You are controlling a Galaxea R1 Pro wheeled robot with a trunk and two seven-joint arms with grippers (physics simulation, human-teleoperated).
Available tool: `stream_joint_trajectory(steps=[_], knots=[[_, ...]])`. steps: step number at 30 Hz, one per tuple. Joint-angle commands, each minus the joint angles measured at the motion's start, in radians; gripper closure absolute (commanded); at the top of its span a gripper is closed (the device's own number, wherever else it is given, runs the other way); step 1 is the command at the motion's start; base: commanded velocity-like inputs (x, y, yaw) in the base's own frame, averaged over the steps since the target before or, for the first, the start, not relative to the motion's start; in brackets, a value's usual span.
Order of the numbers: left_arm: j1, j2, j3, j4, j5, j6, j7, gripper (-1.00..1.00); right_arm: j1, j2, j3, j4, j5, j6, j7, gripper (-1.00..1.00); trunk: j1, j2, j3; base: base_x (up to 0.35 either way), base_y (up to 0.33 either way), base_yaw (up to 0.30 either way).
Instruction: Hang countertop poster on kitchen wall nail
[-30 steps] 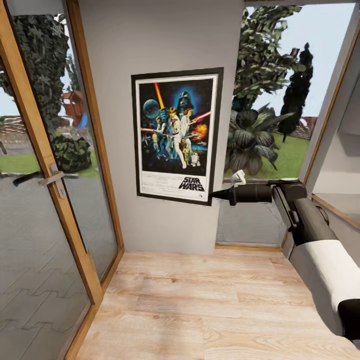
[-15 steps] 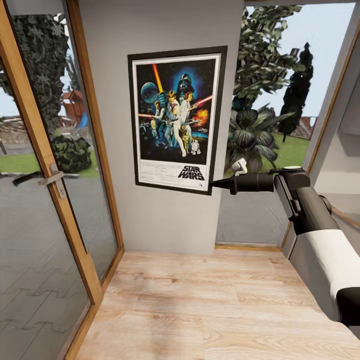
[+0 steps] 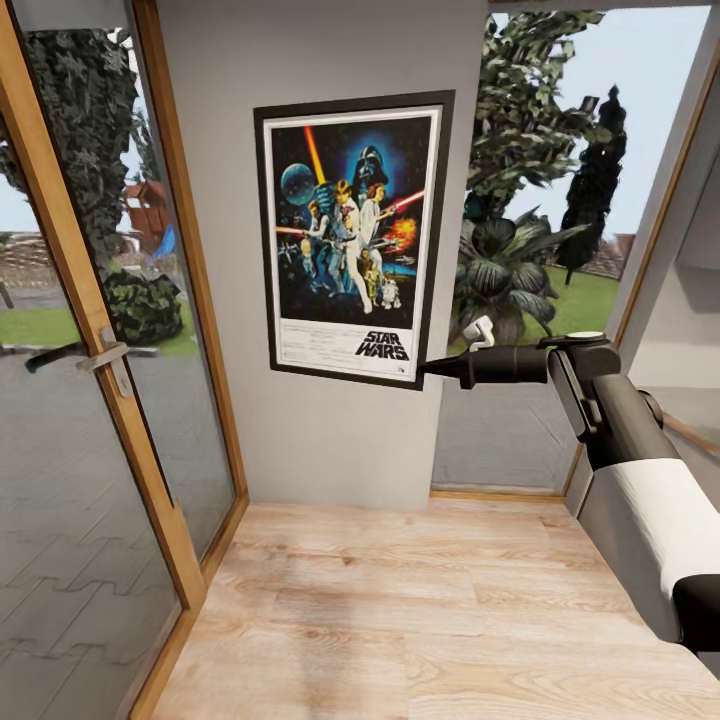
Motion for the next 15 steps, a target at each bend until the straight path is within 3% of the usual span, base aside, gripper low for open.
stream_joint_trajectory(steps=[1,8,15], knots=[[0.0,0.0,-0.003,0.001,0.003,-0.005,-0.003,-1.0,0.0,-0.001,0.002,0.0,-0.004,0.009,0.002,1.0,0.0,-0.001,0.0,0.0,0.0,0.0],[0.0,0.001,-0.003,0.001,0.003,-0.005,-0.003,-1.0,0.0,-0.001,0.004,-0.001,-0.004,0.008,0.013,1.0,0.0,-0.001,0.0,0.0,0.0,0.0],[0.0,0.001,-0.003,0.001,0.003,-0.005,-0.003,-1.0,0.0,-0.001,0.005,-0.001,-0.004,0.007,0.076,1.0,0.0,-0.001,0.0,0.0,0.0,0.0]])
